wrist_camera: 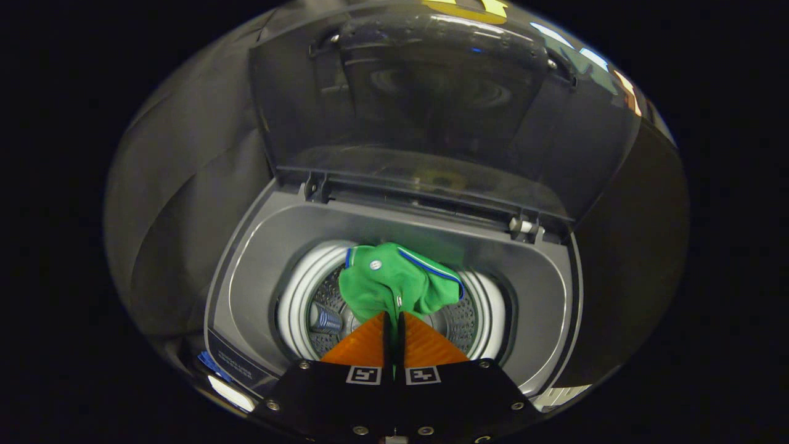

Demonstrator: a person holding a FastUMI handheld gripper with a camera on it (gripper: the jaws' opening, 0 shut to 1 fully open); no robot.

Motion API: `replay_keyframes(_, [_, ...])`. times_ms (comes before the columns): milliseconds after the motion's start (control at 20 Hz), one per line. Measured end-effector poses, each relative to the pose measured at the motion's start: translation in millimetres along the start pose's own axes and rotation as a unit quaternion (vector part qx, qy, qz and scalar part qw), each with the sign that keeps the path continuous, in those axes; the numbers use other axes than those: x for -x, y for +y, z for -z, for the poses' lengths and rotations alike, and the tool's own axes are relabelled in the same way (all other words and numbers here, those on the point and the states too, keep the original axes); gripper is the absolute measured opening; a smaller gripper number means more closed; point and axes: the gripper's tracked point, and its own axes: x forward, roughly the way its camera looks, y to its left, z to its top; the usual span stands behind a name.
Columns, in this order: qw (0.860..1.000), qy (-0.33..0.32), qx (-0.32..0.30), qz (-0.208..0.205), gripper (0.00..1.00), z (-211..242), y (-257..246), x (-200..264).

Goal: Put the clothes into the washing machine and then close the washing machine lid.

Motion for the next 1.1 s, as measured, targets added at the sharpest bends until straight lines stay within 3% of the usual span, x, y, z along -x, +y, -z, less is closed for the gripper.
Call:
replay_keyframes(200, [1.000, 0.011, -0.002, 0.019, 0.02, 11.8, -6.7, -6.6])
replay_keyframes(250, [1.000, 0.005, -0.003, 0.018, 0.11, 10.6, -6.7, -10.0])
replay_keyframes(500, [1.000, -0.009, -0.019, 0.013, 0.98, 2.1, -2.6, 0.2])
replay_keyframes(800, [0.999, -0.026, -0.041, 0.019, 0.98, -6.2, -2.6, 12.2])
replay_keyframes(1100, [0.994, -0.073, -0.067, 0.035, 0.98, -45.8, -16.4, 39.6])
